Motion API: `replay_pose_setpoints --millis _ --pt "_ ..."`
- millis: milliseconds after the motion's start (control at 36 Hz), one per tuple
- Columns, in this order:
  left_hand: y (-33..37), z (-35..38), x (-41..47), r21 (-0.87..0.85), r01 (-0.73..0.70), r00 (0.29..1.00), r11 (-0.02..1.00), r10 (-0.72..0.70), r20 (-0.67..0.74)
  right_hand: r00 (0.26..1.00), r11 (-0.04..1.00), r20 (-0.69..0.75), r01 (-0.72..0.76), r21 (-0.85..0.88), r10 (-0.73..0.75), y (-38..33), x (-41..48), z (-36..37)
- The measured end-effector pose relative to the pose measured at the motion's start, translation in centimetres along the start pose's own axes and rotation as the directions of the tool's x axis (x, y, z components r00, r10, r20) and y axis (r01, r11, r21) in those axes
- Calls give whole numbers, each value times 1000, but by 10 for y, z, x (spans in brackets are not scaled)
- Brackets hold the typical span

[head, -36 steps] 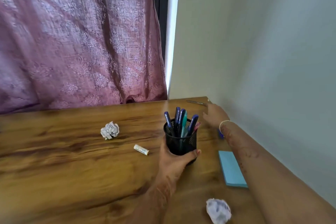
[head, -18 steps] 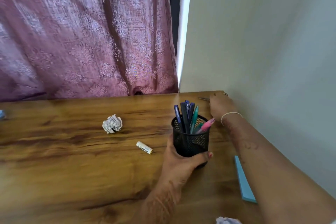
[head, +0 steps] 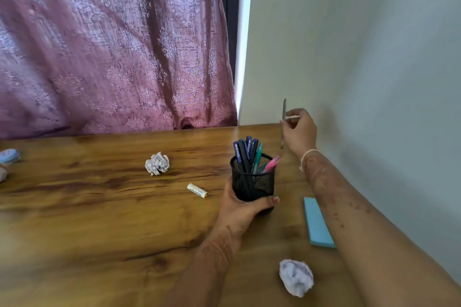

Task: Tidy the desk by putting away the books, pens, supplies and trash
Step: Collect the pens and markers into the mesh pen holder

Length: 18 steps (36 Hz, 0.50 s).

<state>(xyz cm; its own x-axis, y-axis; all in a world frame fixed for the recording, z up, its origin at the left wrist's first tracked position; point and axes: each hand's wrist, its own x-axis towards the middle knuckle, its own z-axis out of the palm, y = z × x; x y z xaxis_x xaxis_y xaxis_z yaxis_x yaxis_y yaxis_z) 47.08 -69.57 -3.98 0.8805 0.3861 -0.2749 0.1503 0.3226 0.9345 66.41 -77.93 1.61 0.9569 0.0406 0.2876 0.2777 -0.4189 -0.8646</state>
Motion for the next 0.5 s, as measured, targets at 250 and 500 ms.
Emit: replay_pose_setpoints --millis 250,500 --pt "19 -6 -21 -30 74 997 997 -74 -5 998 897 49 20 441 -46 -67 -74 -39" --pt "34 -31 -86 10 27 998 1000 -27 61 956 972 220 156 174 -192 -101 -159 -60"
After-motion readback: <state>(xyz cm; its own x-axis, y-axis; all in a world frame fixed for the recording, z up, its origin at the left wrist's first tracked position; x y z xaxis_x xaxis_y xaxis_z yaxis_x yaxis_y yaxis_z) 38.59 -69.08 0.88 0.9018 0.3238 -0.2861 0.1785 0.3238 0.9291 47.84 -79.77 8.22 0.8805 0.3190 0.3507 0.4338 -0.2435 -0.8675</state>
